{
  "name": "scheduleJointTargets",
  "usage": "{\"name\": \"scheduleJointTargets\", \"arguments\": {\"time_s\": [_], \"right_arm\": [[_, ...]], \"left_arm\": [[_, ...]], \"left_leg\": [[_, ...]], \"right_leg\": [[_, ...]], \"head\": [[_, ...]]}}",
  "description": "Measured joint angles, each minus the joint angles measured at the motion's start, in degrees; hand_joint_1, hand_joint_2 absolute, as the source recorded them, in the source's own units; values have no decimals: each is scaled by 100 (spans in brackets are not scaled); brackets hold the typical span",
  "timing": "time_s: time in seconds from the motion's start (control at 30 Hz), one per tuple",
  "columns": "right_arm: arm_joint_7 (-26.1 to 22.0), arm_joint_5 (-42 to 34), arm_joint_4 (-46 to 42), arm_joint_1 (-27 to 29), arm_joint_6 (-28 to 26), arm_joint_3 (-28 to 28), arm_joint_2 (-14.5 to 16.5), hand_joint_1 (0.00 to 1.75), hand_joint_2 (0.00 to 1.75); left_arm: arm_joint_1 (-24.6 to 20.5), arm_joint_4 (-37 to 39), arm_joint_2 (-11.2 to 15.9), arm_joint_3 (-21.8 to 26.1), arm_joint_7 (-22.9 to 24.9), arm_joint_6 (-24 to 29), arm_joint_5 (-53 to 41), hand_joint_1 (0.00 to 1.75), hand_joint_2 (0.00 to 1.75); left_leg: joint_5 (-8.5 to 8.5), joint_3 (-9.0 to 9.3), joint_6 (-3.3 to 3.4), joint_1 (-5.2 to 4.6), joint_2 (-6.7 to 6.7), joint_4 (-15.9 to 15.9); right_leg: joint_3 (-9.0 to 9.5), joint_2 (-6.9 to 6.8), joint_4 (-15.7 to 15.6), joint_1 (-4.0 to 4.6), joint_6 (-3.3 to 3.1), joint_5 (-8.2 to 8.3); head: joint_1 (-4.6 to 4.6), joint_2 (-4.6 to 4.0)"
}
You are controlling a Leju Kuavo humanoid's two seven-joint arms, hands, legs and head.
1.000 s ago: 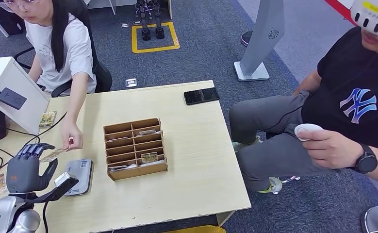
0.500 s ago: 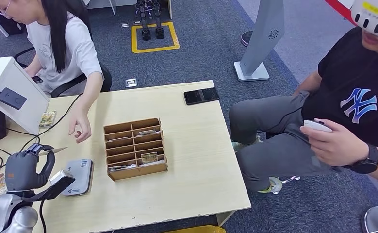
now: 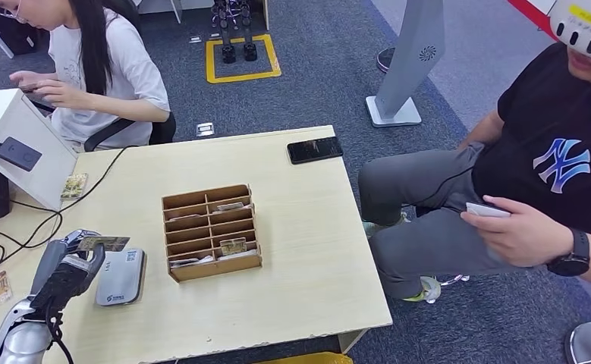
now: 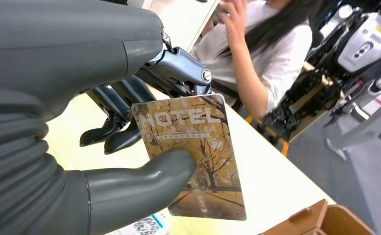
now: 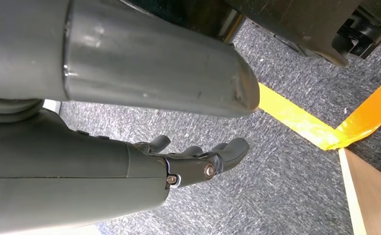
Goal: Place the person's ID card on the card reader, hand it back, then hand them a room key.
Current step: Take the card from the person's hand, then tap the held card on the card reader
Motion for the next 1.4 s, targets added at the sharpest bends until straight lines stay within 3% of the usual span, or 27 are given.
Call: {"name": "scheduleJointTargets", "arguments": {"time_s": [0.43,0.83,1.4], "right_arm": [[28,7,0,-1,-3,-24,0,0,0],[3,40,0,-1,3,-38,0,0,0],[-63,113,0,0,21,-59,-2,0,0]], "left_arm": [[-4,66,155,0,195,-42,-189,175,175],[-4,339,277,-53,339,254,-765,175,175],[226,285,518,-142,197,-508,-291,175,175]], "left_leg": [[0,-1,0,0,0,0],[1,-1,-2,1,2,-1],[1,-1,-2,1,1,-1]], "right_leg": [[0,0,0,0,0,0],[-1,1,1,0,0,0],[-1,1,1,0,0,0]], "head": [[1,0],[1,0],[1,0]]}}
